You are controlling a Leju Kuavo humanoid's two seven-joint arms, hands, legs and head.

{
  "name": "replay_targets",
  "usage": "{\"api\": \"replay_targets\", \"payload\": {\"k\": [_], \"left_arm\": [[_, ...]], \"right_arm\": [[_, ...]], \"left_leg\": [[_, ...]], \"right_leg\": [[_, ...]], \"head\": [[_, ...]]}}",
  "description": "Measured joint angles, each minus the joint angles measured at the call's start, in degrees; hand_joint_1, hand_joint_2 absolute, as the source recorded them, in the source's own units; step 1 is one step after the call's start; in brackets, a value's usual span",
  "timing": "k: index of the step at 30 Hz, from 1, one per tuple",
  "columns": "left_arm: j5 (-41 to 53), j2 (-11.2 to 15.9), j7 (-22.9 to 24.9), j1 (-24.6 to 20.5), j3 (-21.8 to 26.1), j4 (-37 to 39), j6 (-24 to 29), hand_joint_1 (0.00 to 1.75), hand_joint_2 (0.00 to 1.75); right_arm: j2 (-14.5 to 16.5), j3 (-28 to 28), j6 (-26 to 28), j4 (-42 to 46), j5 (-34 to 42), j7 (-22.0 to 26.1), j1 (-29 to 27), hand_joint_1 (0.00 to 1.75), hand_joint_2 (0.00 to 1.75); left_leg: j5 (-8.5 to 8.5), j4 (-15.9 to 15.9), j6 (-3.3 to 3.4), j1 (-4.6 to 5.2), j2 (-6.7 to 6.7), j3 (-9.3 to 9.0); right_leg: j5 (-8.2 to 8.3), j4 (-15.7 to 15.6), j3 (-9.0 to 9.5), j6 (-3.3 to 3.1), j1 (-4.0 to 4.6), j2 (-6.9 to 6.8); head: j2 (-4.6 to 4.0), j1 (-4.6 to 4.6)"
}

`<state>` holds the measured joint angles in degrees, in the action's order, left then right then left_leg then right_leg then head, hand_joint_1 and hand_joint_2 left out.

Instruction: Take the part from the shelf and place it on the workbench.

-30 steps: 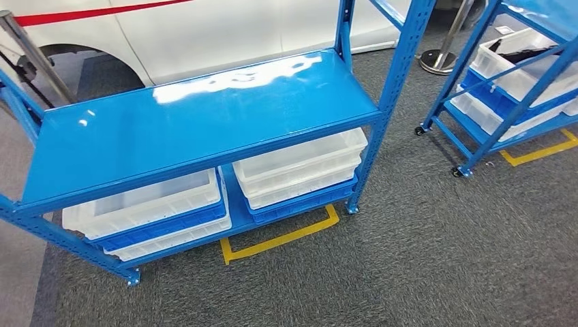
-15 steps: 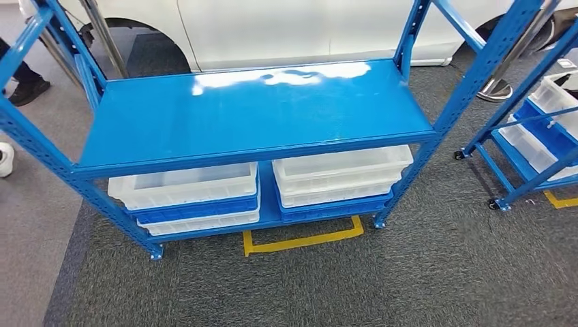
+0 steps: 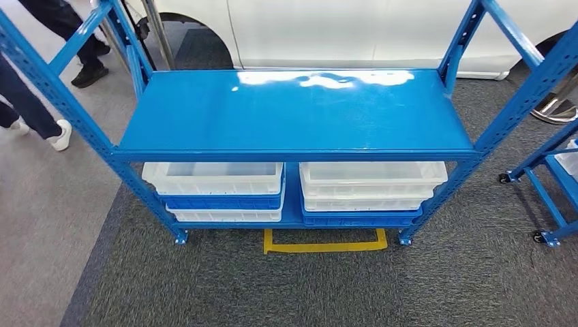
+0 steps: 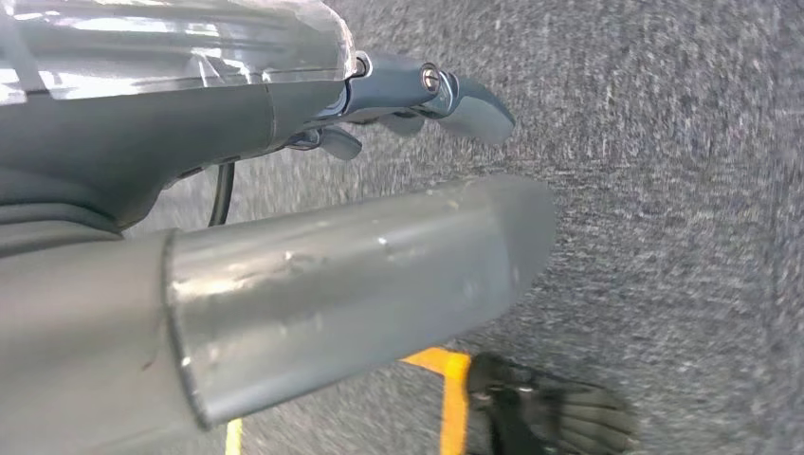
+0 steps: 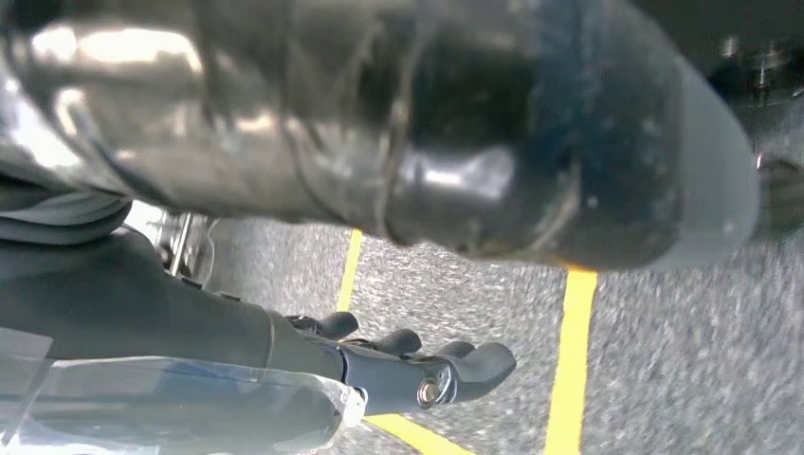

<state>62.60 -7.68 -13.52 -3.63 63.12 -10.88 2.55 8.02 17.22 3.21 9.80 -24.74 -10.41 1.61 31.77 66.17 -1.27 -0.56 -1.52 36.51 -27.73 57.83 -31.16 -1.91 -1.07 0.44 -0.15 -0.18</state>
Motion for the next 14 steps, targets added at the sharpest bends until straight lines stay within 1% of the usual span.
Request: {"api": "replay_targets", "payload": {"k": [1,2,3,4,5,6,7,8,9,10,12,13,14], "left_arm": [[0.0,0.0,0.0,-0.1,0.0,0.0,0.0,0.0,0.0],[0.1,0.0,0.0,-0.1,0.0,0.0,0.0,0.0,0.0],[0.1,0.0,-0.1,0.0,0.0,0.0,0.0,0.0,0.0],[0.1,0.0,-0.1,0.1,0.0,0.0,0.0,0.0,0.0],[0.2,0.0,-0.1,0.2,0.0,0.0,0.0,0.0,0.0],[0.2,0.0,-0.1,0.2,0.0,0.0,0.0,0.0,0.0],[0.2,0.0,-0.1,0.2,0.0,0.0,0.0,0.0,0.0],[0.2,0.0,-0.1,0.2,0.0,0.0,0.0,0.0,0.0],[0.2,0.0,0.0,0.2,0.0,0.0,0.0,0.0,0.0],[0.2,0.0,0.0,0.2,0.0,0.0,0.0,0.0,0.0],[0.2,0.0,0.1,0.3,0.0,0.0,0.0,0.0,0.0],[0.2,0.0,0.2,0.3,0.0,0.0,0.0,0.0,0.0],[0.2,0.0,0.2,0.3,0.0,0.0,0.0,0.0,0.0]], "right_arm": [[0.0,0.1,0.2,0.0,0.1,0.0,0.0,0.0,0.0],[0.0,0.2,0.4,0.0,0.1,0.0,0.0,0.0,0.0],[0.0,0.3,0.5,0.0,0.1,0.0,0.0,0.0,0.0],[0.0,0.4,0.6,0.0,0.1,0.0,0.0,0.0,0.0],[0.0,0.5,0.6,0.0,0.1,0.0,0.0,0.0,0.0],[0.0,0.6,0.7,0.0,0.1,0.0,0.0,0.0,0.0],[0.0,0.7,0.7,0.0,0.1,0.0,0.1,0.0,0.0],[0.0,0.7,0.6,0.0,0.1,0.0,0.1,0.0,0.0],[0.0,0.8,0.6,0.0,0.1,0.0,0.1,0.0,0.0],[0.0,0.9,0.6,0.0,0.1,0.0,0.2,0.0,0.0],[0.0,1.0,0.6,0.0,0.1,0.0,0.2,0.0,0.0],[0.0,1.1,0.5,0.0,0.1,0.0,0.2,0.0,0.0],[0.0,1.1,0.5,0.0,0.1,0.0,0.2,0.0,0.0]], "left_leg": [[1.38,3.1,-0.25,-0.11,0.52,1.42],[2.25,5.7,-0.49,-0.24,0.85,2.59],[2.29,7.0,-0.71,-0.4,1.06,3.13],[1.33,6.4,-0.89,-0.56,1.2,2.7],[-0.55,3.6,-0.97,-0.69,1.32,1.13],[-2.49,-0.6,-0.92,-0.76,1.53,-1.02],[-3.8,-4.3,-0.72,-0.66,1.75,-2.96],[-4.52,-6.9,-0.35,-0.53,1.91,-4.32],[-4.55,-8.1,0.05,-0.36,2.01,-4.92],[-4.37,-8.2,0.46,-0.17,1.97,-4.98],[-4.52,-8.5,1.25,-0.3,1.82,-5.16],[-4.63,-8.8,1.7,-0.42,1.76,-5.34],[-4.74,-9.1,1.94,-0.54,1.73,-5.49]], "right_leg": [[-0.07,0.0,-0.02,-0.02,0.06,-0.47],[-0.16,0.1,-0.01,-0.03,0.08,-0.93],[-0.27,0.1,0.04,0.01,0.1,-1.35],[-0.4,0.2,0.11,0.11,0.07,-1.67],[-0.56,0.3,0.23,0.27,0.02,-1.88],[-0.75,0.5,0.35,0.48,-0.04,-2.05],[-0.96,0.7,0.42,0.75,0.02,-2.17],[-1.11,0.8,0.44,1.04,0.08,-2.26],[-1.2,0.9,0.44,1.32,0.16,-2.3],[-1.21,0.9,0.46,1.62,0.24,-2.32],[-1.38,0.9,0.64,2.25,0.18,-2.17],[-1.96,1.7,0.35,2.54,0.13,-1.89],[-2.23,2.1,0.27,2.7,0.09,-1.74]], "head": [[0.0,0.0],[0.0,0.0],[0.0,0.01],[0.0,0.01],[0.0,0.0],[0.0,-0.01],[0.0,0.0],[0.0,-0.01],[0.0,0.0],[0.0,0.01],[0.0,0.01],[0.0,0.02],[0.0,0.02]]}}
